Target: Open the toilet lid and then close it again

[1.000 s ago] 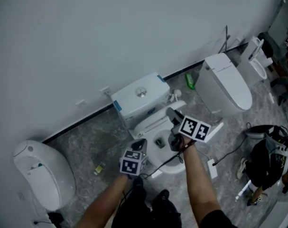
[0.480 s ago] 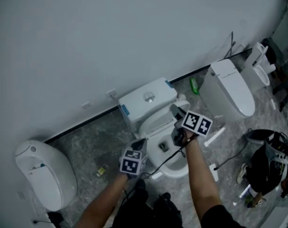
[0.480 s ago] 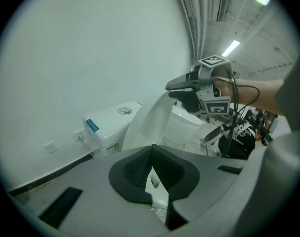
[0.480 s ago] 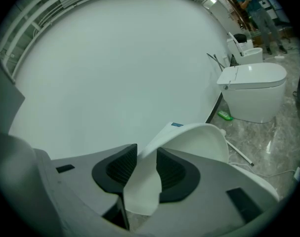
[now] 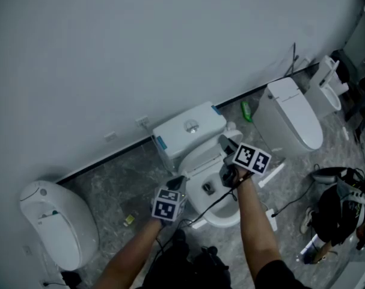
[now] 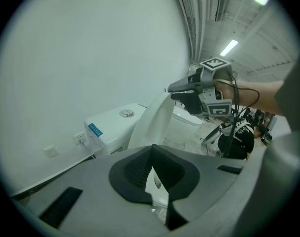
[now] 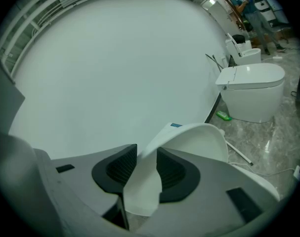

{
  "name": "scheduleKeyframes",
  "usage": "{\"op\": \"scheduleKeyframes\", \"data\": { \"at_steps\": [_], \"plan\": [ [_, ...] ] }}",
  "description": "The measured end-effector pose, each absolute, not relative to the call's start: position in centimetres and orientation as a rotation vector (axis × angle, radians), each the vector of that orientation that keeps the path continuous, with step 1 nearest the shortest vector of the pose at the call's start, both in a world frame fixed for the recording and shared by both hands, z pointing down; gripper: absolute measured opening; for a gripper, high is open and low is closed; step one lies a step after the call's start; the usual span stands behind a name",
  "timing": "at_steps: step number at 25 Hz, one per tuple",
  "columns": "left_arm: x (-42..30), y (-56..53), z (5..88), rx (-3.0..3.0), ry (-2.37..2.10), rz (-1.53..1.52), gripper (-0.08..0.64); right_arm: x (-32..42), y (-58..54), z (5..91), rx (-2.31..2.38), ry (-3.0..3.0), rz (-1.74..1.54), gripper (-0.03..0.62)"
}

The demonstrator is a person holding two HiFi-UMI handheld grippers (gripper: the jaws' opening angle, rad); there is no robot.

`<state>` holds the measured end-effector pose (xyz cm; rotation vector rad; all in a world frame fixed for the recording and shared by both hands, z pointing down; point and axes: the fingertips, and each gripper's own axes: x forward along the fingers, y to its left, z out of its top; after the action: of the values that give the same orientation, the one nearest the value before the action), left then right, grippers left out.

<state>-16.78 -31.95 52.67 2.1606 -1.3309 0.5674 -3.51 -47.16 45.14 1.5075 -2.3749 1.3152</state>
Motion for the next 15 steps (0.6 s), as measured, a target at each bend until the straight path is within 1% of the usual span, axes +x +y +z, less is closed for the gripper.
{"op": "scheduleKeyframes", "data": {
  "at_steps": [15],
  "plan": [
    [-14.7,-30.6,52.2,2.214,-1.28,0.573,0.006,-2.2,-44.1,45.6,1.547,-2.342,1.317,0.145]
  ]
}}
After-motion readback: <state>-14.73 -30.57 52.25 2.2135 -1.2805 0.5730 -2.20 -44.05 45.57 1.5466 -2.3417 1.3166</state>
